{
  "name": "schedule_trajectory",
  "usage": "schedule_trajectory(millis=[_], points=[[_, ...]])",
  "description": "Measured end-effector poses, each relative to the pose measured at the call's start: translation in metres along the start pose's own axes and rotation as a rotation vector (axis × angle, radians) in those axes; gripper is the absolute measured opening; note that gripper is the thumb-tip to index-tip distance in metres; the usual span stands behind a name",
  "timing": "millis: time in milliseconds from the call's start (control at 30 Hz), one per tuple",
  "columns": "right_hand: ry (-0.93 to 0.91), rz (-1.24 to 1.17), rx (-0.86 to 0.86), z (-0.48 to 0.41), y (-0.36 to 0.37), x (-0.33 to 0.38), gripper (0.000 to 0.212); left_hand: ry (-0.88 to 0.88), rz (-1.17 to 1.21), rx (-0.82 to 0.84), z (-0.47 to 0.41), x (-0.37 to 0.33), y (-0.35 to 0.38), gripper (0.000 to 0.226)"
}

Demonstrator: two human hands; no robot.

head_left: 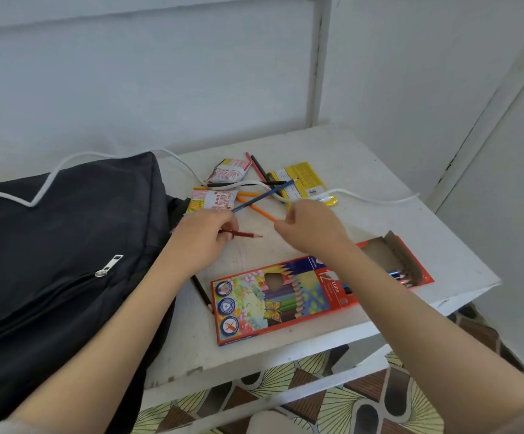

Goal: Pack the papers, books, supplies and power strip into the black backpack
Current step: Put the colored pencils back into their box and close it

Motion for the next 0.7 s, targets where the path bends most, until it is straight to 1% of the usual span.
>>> schedule_trajectory(millis=[67,133,167,233,267,300,367,400,467,533,633,700], points=[[0.058,-0.228,-0.131,0.005,-0.015,-0.02,0.019,-0.015,0.138,-0.054,-0.005,-0.004,-0.003,0.014],[0.11,-0.464,-0.274,0.014,-0.03,-0.04,0.01,-0.001,0.272,-0.132,-0.009,-0.013,-0.007,0.014],[0.131,-0.639,-0.326,0.02,-0.037,-0.048,0.008,0.007,0.336,-0.186,-0.012,-0.019,-0.009,0.014],[0.184,-0.983,-0.408,0.034,-0.047,-0.064,0.012,0.032,0.47,-0.306,-0.018,-0.034,-0.015,0.015],[0.218,-1.075,-0.454,0.042,-0.05,-0.073,0.013,0.05,0.55,-0.356,-0.022,-0.042,-0.016,0.016],[0.257,-1.108,-0.499,0.05,-0.053,-0.083,0.012,0.067,0.642,-0.386,-0.026,-0.052,-0.015,0.016],[0.325,-1.092,-0.547,0.063,-0.053,-0.097,0.006,0.072,0.823,-0.405,-0.032,-0.068,-0.013,0.016],[0.36,-1.059,-0.569,0.069,-0.053,-0.103,0.004,0.071,0.898,-0.397,-0.035,-0.078,-0.011,0.017],[0.429,-0.979,-0.626,0.081,-0.052,-0.114,0.006,0.071,1.012,-0.347,-0.039,-0.097,-0.004,0.017],[0.488,-0.92,-0.686,0.092,-0.05,-0.123,0.011,0.08,1.074,-0.268,-0.042,-0.115,0.007,0.016],[0.551,-0.887,-0.762,0.102,-0.045,-0.132,0.013,0.085,1.137,-0.161,-0.042,-0.137,0.025,0.013],[0.577,-0.87,-0.779,0.106,-0.042,-0.137,0.014,0.102,1.11,-0.126,-0.042,-0.145,0.034,0.011]])
Point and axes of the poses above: each hand's wrist, its own z-axis away from the middle knuckle, its own y-axis out of the palm, x = y × z, the point moved 4 cm from there along -z, towards the middle knuckle, and after that the axes turned 15 degrees about z, right-handed, at the moved point
